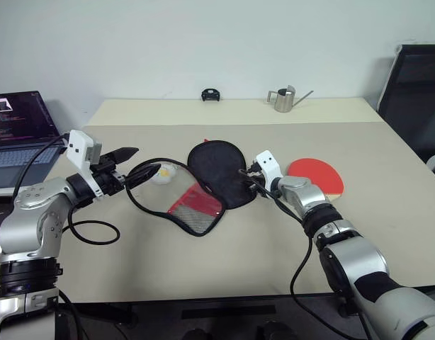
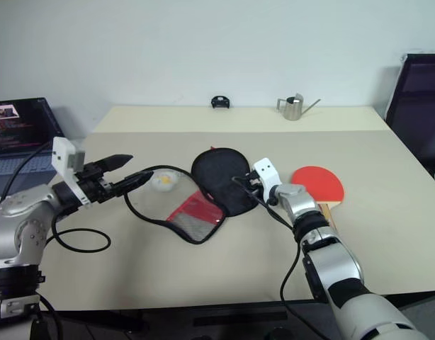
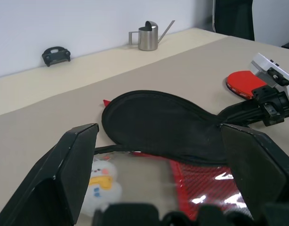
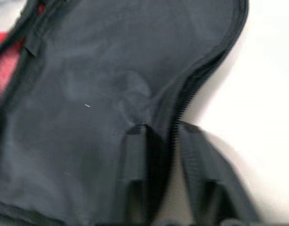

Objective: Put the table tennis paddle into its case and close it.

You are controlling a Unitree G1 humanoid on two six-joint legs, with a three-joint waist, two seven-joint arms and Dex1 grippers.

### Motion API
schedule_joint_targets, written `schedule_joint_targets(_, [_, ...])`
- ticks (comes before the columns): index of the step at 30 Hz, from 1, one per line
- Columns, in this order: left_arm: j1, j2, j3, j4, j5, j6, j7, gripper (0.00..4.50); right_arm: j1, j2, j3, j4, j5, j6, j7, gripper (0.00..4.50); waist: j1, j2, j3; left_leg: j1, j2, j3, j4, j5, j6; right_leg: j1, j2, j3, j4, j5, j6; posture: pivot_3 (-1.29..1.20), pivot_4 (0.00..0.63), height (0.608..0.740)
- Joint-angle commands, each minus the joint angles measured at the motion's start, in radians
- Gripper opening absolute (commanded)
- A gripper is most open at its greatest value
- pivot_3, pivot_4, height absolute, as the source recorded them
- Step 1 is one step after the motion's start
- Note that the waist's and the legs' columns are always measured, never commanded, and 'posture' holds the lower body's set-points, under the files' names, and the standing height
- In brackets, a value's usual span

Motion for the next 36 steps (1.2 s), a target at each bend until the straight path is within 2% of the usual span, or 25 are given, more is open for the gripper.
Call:
schedule_joint_targets(1, [0.002,0.008,0.021,-0.040,-0.012,-0.008,0.001,4.50,-0.005,0.008,-0.003,-0.034,-0.011,0.000,-0.013,0.04,0.000,0.000,0.000,0.000,0.000,0.000,0.000,0.000,0.000,0.000,0.000,0.000,0.000,0.000,0.000,0.00,0.150,0.740])
schedule_joint_targets(9, [0.000,0.007,0.019,-0.033,-0.011,-0.009,0.001,4.50,-0.043,0.025,-0.111,0.009,0.042,0.059,-0.162,0.04,-0.001,0.000,0.000,0.000,0.000,0.000,0.000,0.000,0.000,0.000,0.000,0.000,0.000,0.000,0.000,0.00,0.150,0.740])
schedule_joint_targets(14, [-0.007,0.003,0.013,-0.027,-0.009,-0.012,-0.001,4.50,-0.081,0.003,-0.222,0.042,0.092,0.078,-0.321,0.04,0.000,0.000,0.000,0.000,0.000,0.000,0.000,0.000,0.000,0.000,0.000,0.000,0.000,0.000,0.000,0.00,0.150,0.740])
schedule_joint_targets(19, [-0.015,-0.003,0.002,-0.022,-0.008,-0.015,-0.008,4.50,-0.065,-0.030,-0.287,-0.014,0.122,0.138,-0.411,0.04,0.000,0.000,0.000,-0.001,0.000,0.000,0.000,0.000,0.000,0.000,0.000,0.000,0.000,0.000,0.000,0.00,0.150,0.740])
schedule_joint_targets(22, [-0.021,-0.009,-0.005,-0.021,-0.008,-0.014,-0.011,4.50,-0.006,-0.034,-0.301,-0.158,0.140,0.245,-0.445,0.04,-0.001,0.000,0.000,-0.001,0.000,0.000,0.000,0.000,0.000,0.000,0.000,0.000,0.000,0.000,0.000,0.00,0.150,0.740])
schedule_joint_targets(24, [-0.022,-0.010,-0.010,-0.023,-0.009,-0.012,-0.016,4.50,0.067,-0.019,-0.310,-0.327,0.161,0.365,-0.482,0.04,0.000,0.000,0.000,-0.001,0.000,0.000,-0.001,0.000,0.000,-0.001,0.000,0.000,0.000,0.000,0.000,0.00,0.150,0.740])
schedule_joint_targets(30, [-0.025,-0.021,-0.030,-0.036,-0.016,-0.005,-0.035,4.50,0.286,0.139,-0.362,-0.838,0.237,0.715,-0.651,0.04,0.001,0.000,-0.001,-0.007,0.000,-0.001,0.000,0.000,0.000,-0.006,0.000,-0.001,0.002,0.000,0.000,0.00,0.150,0.740])
schedule_joint_targets(36, [-0.028,-0.024,-0.043,-0.045,-0.019,0.002,-0.049,4.50,0.322,0.236,-0.372,-0.989,0.242,0.809,-0.730,0.04,0.000,0.000,-0.001,-0.007,0.000,0.000,0.001,0.000,0.000,-0.008,0.000,0.000,0.006,0.000,0.000,0.00,0.150,0.740])
